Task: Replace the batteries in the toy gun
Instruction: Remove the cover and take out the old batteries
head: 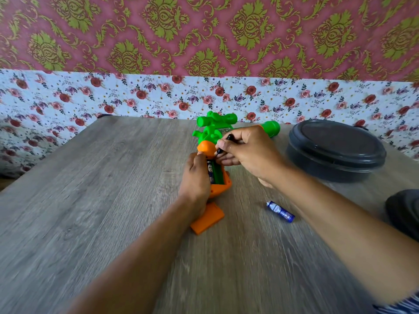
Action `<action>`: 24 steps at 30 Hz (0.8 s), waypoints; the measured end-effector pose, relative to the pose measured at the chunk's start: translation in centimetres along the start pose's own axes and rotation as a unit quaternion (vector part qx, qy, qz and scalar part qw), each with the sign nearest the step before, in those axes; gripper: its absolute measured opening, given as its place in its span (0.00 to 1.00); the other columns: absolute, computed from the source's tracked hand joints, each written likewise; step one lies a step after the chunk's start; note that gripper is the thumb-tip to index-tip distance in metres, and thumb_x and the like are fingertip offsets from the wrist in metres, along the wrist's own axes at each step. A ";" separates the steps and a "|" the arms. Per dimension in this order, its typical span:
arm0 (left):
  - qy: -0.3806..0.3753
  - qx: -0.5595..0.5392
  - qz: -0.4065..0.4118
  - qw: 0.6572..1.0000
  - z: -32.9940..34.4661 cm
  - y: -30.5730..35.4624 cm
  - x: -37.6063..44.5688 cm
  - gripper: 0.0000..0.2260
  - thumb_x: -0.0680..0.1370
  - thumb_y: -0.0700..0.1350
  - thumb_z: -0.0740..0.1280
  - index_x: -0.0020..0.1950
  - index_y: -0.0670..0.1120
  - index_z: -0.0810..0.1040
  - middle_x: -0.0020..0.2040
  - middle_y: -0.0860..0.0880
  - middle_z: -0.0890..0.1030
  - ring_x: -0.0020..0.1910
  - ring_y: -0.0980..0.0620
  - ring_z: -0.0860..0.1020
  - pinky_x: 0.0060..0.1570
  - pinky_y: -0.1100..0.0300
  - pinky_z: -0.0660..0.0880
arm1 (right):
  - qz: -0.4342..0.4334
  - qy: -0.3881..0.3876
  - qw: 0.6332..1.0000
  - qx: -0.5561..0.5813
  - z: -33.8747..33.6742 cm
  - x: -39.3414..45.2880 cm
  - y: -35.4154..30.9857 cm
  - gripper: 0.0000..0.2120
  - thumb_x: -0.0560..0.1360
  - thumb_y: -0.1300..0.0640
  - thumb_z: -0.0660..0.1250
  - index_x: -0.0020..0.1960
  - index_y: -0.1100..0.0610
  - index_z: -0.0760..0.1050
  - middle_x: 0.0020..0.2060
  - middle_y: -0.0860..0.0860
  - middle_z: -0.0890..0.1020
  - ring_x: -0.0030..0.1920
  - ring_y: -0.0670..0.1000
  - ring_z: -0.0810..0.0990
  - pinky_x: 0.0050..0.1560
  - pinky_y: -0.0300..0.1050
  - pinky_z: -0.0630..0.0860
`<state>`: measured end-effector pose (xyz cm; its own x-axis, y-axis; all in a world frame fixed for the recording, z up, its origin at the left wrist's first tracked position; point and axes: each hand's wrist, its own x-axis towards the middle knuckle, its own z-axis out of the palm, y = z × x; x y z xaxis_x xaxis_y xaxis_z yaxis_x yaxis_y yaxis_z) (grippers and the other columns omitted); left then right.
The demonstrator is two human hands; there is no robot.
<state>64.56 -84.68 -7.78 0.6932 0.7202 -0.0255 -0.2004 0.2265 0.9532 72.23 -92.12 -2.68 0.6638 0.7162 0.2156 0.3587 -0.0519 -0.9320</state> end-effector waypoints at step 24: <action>0.006 0.005 -0.032 0.999 0.1 0.1 -0.2 0.15 0.81 0.49 0.50 0.57 0.42 0.71 0.41 0.43 0.78 0.34 0.48 0.79 0.36 0.58 0.76 | -0.115 0.068 0.991 -0.023 -0.9 -2.7 0.7 0.10 0.80 0.59 0.55 0.43 0.54 0.71 0.32 0.43 0.75 0.32 0.40 0.73 0.38 0.40 0.72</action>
<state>64.47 -84.86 -7.61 0.6961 0.7122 -0.0904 -0.1483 0.2659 0.9525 71.27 -94.70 -3.68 0.6413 0.6132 0.4611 0.5384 0.0685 -0.8399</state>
